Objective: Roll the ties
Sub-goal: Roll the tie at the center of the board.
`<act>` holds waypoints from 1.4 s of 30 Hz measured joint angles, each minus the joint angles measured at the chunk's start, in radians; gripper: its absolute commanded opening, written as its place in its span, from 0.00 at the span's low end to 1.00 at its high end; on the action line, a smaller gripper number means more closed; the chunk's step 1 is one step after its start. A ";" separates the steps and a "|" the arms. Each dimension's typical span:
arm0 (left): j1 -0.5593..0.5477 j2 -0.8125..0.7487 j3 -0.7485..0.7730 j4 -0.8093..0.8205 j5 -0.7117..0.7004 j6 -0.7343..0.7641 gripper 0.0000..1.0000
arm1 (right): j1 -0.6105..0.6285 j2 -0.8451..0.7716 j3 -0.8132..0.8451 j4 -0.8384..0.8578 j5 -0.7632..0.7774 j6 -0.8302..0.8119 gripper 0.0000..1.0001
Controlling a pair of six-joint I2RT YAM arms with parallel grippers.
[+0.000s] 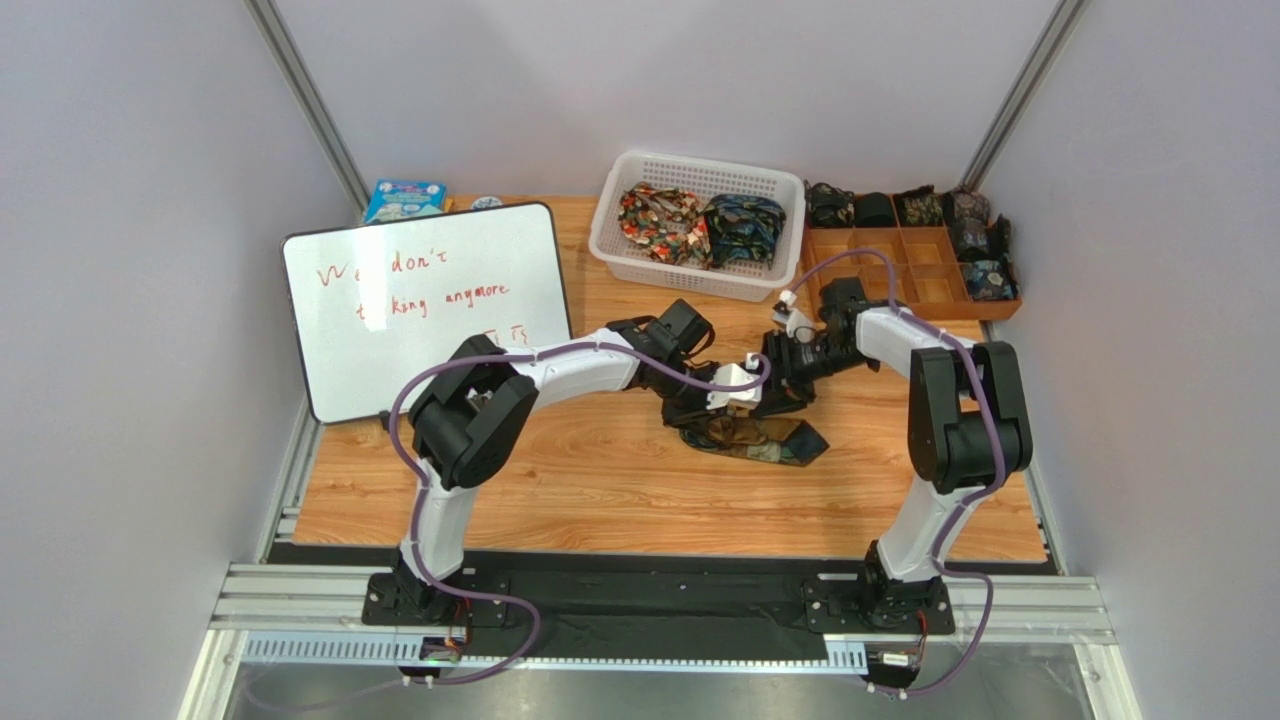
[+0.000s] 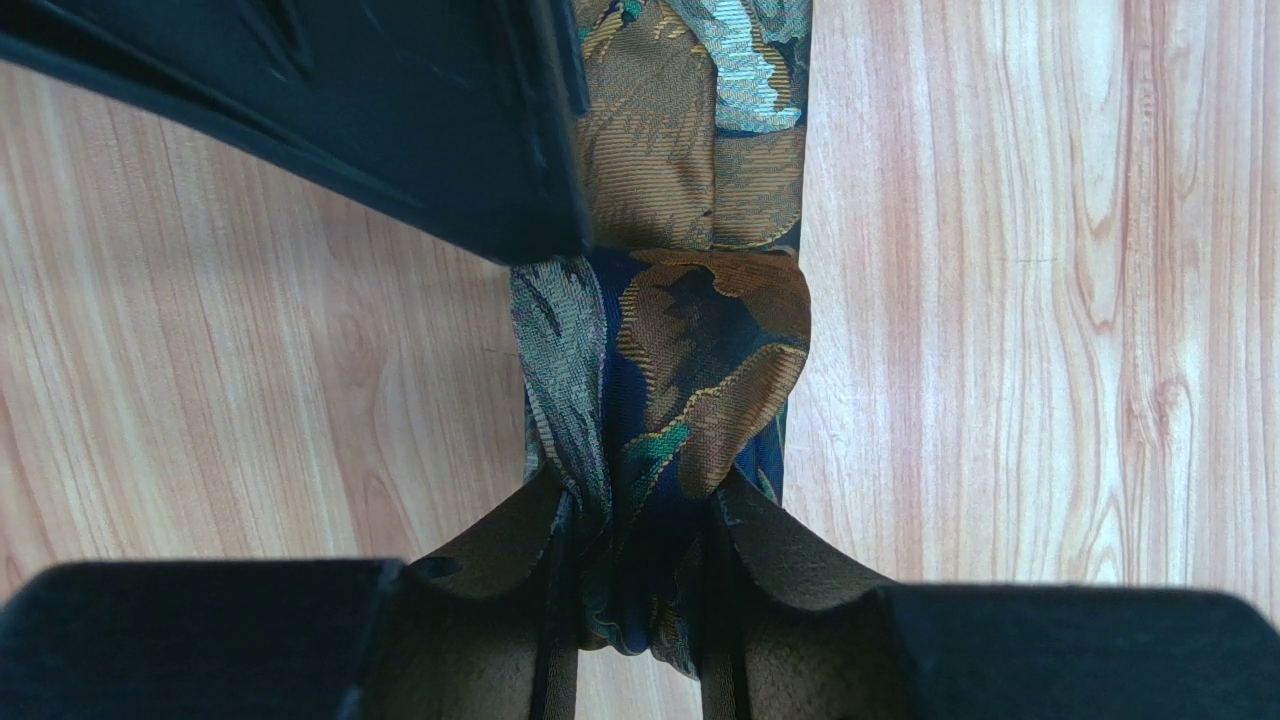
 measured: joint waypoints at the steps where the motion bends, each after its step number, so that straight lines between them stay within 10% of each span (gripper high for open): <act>1: -0.001 0.000 0.002 -0.003 -0.003 0.000 0.25 | 0.003 0.000 -0.008 0.011 -0.005 0.004 0.41; 6: -0.003 0.003 0.011 -0.013 -0.006 0.000 0.27 | 0.043 0.006 -0.039 0.047 -0.016 0.028 0.38; 13: -0.003 0.008 0.020 -0.027 -0.003 0.004 0.33 | 0.072 0.031 -0.039 0.092 -0.015 0.055 0.00; 26: 0.005 0.008 0.021 -0.025 0.000 0.005 0.75 | 0.034 0.053 -0.041 0.075 0.055 0.051 0.00; 27: 0.009 0.007 0.021 -0.025 0.004 0.000 0.90 | 0.026 0.059 -0.041 0.067 0.069 0.048 0.00; 42: 0.021 -0.002 0.019 0.045 0.117 -0.162 0.98 | 0.006 0.094 -0.046 0.031 0.164 0.019 0.00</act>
